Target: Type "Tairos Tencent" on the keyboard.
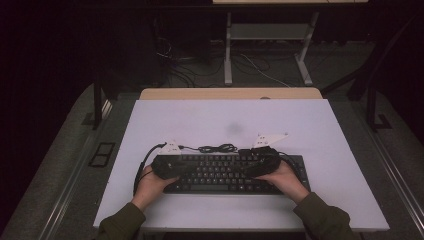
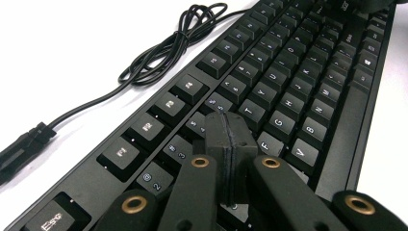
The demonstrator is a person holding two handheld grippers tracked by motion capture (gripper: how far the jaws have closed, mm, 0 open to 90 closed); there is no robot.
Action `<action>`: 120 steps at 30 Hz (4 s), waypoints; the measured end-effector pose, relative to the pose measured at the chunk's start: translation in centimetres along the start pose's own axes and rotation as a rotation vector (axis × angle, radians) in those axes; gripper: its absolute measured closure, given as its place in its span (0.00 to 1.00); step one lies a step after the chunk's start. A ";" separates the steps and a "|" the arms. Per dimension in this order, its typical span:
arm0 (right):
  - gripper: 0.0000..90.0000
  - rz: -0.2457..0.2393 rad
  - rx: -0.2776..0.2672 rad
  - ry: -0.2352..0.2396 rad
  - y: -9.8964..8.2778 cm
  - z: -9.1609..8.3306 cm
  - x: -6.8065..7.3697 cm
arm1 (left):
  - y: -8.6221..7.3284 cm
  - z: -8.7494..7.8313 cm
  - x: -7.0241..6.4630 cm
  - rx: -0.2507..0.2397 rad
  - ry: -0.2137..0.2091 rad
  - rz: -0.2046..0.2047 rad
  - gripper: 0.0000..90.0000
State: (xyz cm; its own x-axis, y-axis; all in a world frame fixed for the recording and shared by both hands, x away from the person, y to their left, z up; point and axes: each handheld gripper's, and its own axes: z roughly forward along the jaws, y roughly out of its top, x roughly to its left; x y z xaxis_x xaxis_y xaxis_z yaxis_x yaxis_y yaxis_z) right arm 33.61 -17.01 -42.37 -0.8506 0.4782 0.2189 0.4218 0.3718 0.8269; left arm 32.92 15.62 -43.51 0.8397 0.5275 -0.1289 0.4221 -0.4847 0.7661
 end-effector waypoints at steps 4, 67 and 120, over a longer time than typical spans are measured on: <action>0.30 0.000 0.000 0.000 0.0 0.0 0.0 | 0.1 0.0 -0.1 -0.007 -0.002 0.002 0.99; 0.99 -0.104 0.172 0.140 0.3 5.5 4.1 | -0.2 -0.7 -1.2 -0.051 0.016 -0.031 0.14; 0.27 -0.013 0.028 0.017 0.3 2.6 1.0 | -0.2 -1.0 -1.5 -0.046 -0.051 -0.004 0.52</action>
State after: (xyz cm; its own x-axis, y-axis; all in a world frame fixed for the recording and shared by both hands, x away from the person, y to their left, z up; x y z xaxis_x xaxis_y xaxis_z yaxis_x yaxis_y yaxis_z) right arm 33.67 -14.39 -43.26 -0.8613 0.4593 0.2172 0.4191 0.4005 0.8148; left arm 31.20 15.62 -42.83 0.8549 0.4924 -0.1634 0.4105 -0.4495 0.7934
